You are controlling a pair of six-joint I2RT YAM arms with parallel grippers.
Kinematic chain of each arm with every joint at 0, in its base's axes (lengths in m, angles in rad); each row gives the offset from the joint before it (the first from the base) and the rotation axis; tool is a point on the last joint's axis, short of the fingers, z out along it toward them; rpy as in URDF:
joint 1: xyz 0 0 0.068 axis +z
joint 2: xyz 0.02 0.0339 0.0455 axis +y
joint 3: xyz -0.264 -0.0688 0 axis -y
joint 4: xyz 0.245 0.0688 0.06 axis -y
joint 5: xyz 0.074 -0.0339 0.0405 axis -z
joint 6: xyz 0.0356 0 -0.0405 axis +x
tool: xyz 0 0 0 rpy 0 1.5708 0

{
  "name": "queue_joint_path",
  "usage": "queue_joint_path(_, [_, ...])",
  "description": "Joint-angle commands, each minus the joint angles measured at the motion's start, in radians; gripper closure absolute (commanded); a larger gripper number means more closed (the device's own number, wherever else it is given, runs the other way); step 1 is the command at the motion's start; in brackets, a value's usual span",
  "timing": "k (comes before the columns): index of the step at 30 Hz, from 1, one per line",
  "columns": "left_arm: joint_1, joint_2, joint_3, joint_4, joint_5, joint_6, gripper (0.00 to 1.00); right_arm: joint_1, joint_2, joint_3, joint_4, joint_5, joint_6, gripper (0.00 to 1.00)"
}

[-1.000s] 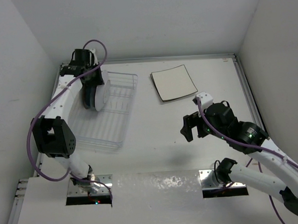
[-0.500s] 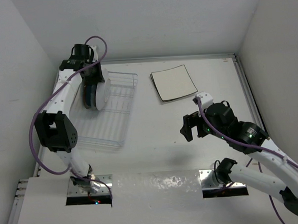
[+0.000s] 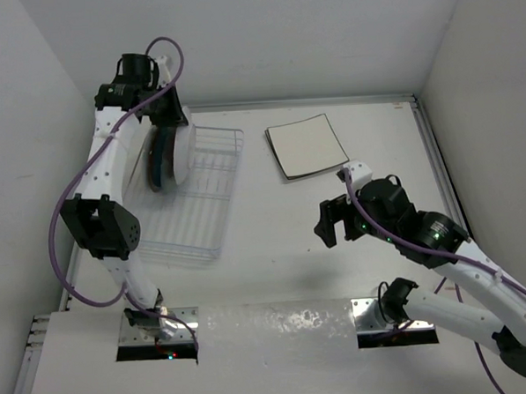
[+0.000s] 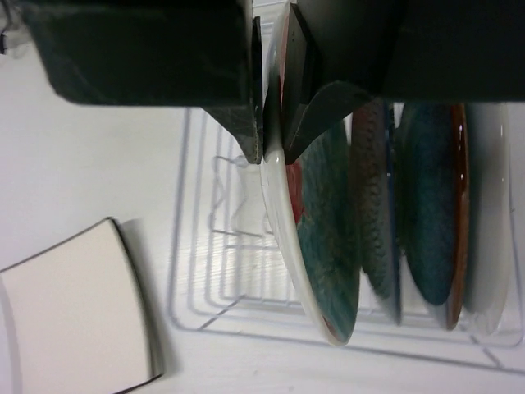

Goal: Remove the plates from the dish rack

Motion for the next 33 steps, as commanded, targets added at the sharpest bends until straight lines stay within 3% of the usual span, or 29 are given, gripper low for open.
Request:
queue_joint_path(1, [0.008,-0.061,0.153,0.092,0.11,-0.035,1.0,0.005,0.007,0.041,0.052,-0.024,0.014,0.01])
queue_joint_path(7, [0.008,-0.081,0.215,0.139,0.207,-0.075,1.0,0.005,0.01,0.076,0.041,-0.003,0.02,0.01])
queue_joint_path(8, [0.008,-0.086,0.2,0.162,0.275,-0.089,1.0,0.005,0.009,0.085,0.037,0.014,0.031,0.01])
queue_joint_path(11, [-0.007,-0.138,0.138,0.323,0.383,-0.118,1.0,0.005,-0.001,0.094,0.034,0.156,0.068,0.01])
queue_joint_path(12, [-0.064,-0.173,0.097,0.363,0.355,-0.104,1.0,0.005,-0.007,0.106,0.031,0.205,0.104,0.01])
queue_joint_path(13, [-0.108,-0.189,0.088,0.403,0.306,-0.074,1.0,0.003,-0.01,0.116,0.028,0.25,0.121,0.01])
queue_joint_path(16, [-0.341,-0.236,0.063,0.46,-0.074,0.131,1.0,0.005,-0.002,0.183,0.008,0.394,0.173,0.01])
queue_joint_path(21, [-0.567,-0.262,0.009,0.594,-0.297,0.222,1.0,0.002,0.123,0.401,-0.026,0.535,0.123,0.01])
queue_joint_path(24, [-0.774,-0.279,-0.093,0.717,-0.564,0.406,1.0,-0.019,0.275,0.647,-0.132,0.537,0.095,0.01])
queue_joint_path(25, [-0.826,-0.282,-0.156,0.757,-0.716,0.507,1.0,-0.024,0.3,0.753,-0.164,0.534,0.097,0.01])
queue_joint_path(26, [-0.913,-0.282,-0.19,0.791,-0.78,0.555,1.0,-0.03,0.315,0.796,-0.173,0.532,0.098,0.01])
queue_joint_path(30, [-1.063,-0.313,-0.385,1.044,-0.974,0.745,1.0,-0.039,0.363,0.994,-0.213,0.566,0.103,0.01])
queue_joint_path(33, [-1.17,-0.336,-0.568,1.224,-1.112,0.921,1.0,-0.041,0.462,1.145,-0.337,0.569,0.105,0.01])
